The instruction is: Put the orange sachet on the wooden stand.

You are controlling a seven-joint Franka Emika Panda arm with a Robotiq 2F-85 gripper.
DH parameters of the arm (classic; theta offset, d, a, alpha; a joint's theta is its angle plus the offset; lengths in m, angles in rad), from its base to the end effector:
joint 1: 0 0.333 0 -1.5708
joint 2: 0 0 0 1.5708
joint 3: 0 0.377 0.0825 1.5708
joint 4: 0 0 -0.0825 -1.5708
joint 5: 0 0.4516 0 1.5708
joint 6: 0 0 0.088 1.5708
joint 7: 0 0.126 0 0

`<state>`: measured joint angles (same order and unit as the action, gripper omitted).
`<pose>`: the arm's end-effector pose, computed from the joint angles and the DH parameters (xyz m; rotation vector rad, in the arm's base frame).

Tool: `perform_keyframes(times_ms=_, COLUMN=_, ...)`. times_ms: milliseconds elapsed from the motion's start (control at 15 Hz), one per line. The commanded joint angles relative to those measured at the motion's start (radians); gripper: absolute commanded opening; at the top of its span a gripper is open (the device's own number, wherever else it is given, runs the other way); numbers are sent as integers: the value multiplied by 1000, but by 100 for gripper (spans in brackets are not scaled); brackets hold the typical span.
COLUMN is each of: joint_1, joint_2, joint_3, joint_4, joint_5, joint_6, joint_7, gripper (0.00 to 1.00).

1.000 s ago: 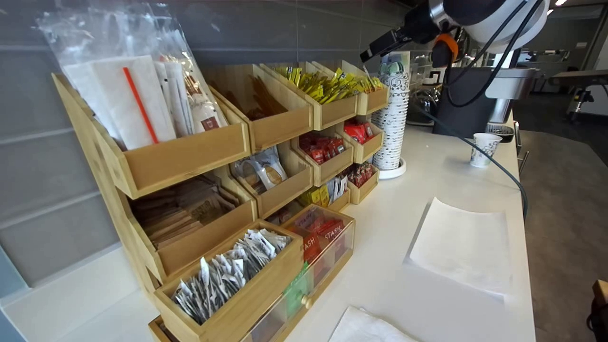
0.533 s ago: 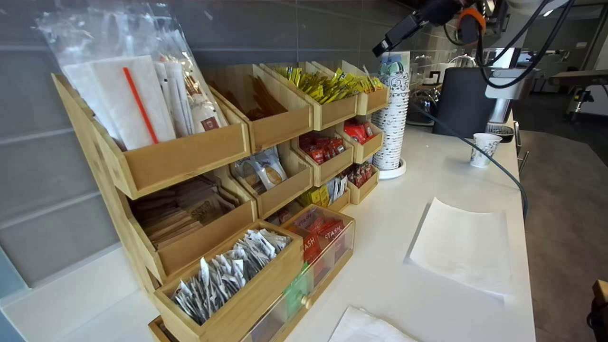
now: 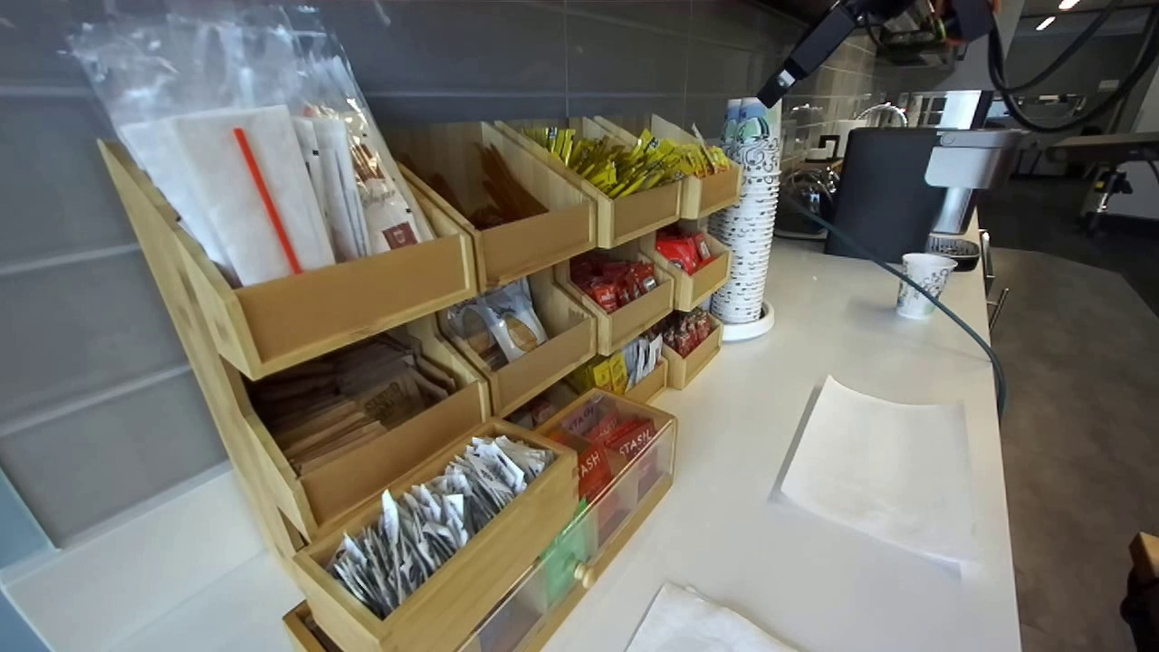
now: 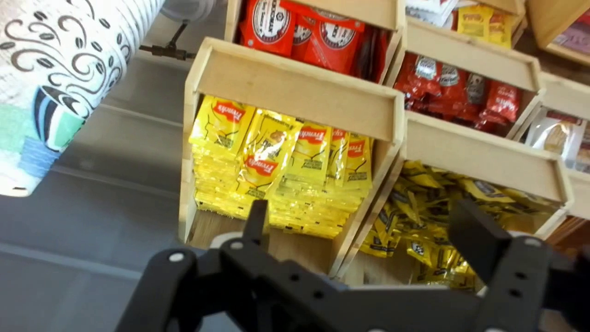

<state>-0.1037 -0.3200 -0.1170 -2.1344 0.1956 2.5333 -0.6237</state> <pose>0.5522 -0.1324 0.6497 2.8079 0.3901 1.0872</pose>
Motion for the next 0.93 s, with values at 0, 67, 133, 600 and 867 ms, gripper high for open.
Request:
perform_keyframes(times_ms=0, joint_1=28, joint_2=-58, joint_3=-41, joint_4=-28, joint_5=-78, joint_6=-100, joint_7=4, gripper=100)
perform_keyframes(times_ms=67, joint_1=30, joint_2=-72, joint_3=-48, joint_4=-34, joint_5=-87, joint_6=-123, joint_7=0, gripper=100)
perform_keyframes(times_ms=133, joint_1=31, joint_2=-83, joint_3=-53, joint_4=-41, joint_5=-94, joint_6=-131, joint_7=0, gripper=100)
perform_keyframes(times_ms=600, joint_1=38, joint_2=-135, joint_3=-109, joint_4=-102, joint_5=-91, joint_6=-118, joint_7=17, gripper=100)
perform_keyframes(times_ms=867, joint_1=39, joint_2=-199, joint_3=-122, joint_4=-164, joint_5=-94, joint_6=-118, joint_7=20, gripper=100)
